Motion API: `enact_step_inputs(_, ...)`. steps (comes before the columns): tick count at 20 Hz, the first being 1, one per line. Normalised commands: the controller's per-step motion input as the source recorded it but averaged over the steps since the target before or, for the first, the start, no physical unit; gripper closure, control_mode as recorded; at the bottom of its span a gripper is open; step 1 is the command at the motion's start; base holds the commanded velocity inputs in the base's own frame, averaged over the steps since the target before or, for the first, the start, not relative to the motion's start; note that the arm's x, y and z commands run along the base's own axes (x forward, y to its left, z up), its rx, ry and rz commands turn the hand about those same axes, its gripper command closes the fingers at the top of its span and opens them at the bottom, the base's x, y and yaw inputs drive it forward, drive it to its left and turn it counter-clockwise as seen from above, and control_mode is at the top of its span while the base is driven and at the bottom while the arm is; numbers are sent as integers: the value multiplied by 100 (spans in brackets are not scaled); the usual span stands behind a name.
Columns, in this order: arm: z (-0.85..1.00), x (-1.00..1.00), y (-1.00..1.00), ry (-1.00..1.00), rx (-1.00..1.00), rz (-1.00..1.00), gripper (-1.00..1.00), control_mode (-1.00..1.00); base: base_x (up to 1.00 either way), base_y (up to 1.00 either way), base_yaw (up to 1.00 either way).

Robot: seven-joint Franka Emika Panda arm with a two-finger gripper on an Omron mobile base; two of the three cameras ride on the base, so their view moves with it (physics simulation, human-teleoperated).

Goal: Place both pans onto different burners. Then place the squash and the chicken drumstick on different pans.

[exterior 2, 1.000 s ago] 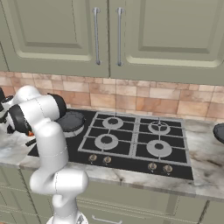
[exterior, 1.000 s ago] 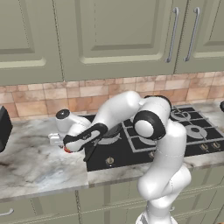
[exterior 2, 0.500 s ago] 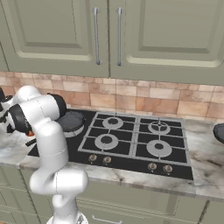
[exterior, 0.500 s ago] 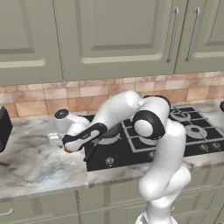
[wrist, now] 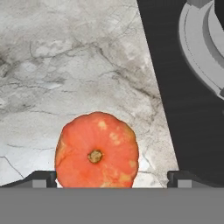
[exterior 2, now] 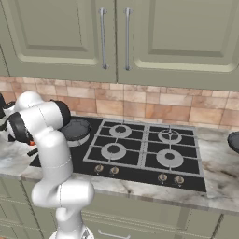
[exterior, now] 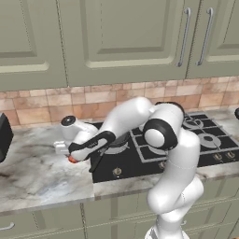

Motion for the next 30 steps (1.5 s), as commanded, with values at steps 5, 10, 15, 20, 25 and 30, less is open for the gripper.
enact_step_inputs(5,-13,2,-2,0,0,0,-100,-100,0,0,0)
enact_step_inputs(10,-12,9,0,0,0,0,-100,-100,0,0,0)
enact_step_inputs(15,-5,19,0,0,0,0,-100,-100,0,0,0)
enact_step_inputs(20,-8,13,0,0,0,0,-100,-100,0,0,0)
enact_step_inputs(25,-24,0,0,3,0,0,100,-100,0,0,0)
enact_step_inputs(30,-26,0,0,3,0,0,100,-100,0,0,0)
